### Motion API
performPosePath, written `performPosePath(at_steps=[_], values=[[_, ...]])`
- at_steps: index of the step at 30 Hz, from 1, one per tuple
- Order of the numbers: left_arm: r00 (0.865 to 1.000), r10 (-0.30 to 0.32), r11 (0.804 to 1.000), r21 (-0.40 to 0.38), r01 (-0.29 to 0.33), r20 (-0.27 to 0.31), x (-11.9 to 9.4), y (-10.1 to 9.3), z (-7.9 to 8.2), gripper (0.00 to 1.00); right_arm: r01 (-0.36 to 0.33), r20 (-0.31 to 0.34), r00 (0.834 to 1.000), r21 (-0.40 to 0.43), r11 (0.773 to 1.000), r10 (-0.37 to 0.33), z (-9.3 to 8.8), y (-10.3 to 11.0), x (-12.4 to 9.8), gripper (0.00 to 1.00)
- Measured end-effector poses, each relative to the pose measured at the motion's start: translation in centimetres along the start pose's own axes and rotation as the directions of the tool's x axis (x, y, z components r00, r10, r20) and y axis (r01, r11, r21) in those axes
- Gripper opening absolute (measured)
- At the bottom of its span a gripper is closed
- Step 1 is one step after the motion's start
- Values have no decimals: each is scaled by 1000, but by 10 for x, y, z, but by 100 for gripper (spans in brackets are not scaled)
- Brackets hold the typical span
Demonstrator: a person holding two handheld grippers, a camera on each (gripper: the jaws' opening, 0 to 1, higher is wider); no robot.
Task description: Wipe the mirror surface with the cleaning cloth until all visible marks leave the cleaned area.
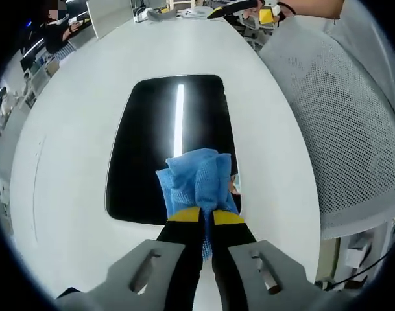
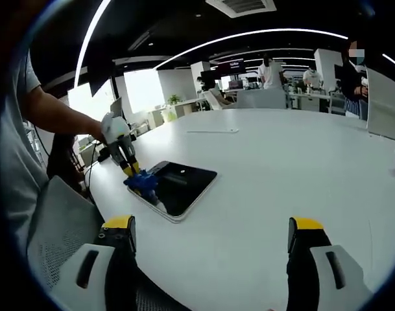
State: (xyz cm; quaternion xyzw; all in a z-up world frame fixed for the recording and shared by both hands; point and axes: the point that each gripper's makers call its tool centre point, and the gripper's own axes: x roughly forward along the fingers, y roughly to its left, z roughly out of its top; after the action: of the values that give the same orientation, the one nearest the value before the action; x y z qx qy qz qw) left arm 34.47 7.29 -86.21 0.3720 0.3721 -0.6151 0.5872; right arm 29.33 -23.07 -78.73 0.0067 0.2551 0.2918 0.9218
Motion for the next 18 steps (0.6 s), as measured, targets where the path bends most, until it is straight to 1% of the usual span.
performPosePath(at_steps=[9, 14, 18], values=[[1000, -14, 1000, 1, 14, 8, 1, -13, 2, 1, -1, 4, 1000, -1, 1000, 1, 1, 3, -1, 96], [1000, -13, 1000, 10, 13, 6, 1, -14, 1, 1, 0, 11, 1000, 1, 1000, 0, 2, 3, -1, 96], [1000, -11, 1000, 10, 11, 6, 1, -13, 2, 1, 1, 5, 1000, 2, 1000, -1, -1, 4, -2, 96]])
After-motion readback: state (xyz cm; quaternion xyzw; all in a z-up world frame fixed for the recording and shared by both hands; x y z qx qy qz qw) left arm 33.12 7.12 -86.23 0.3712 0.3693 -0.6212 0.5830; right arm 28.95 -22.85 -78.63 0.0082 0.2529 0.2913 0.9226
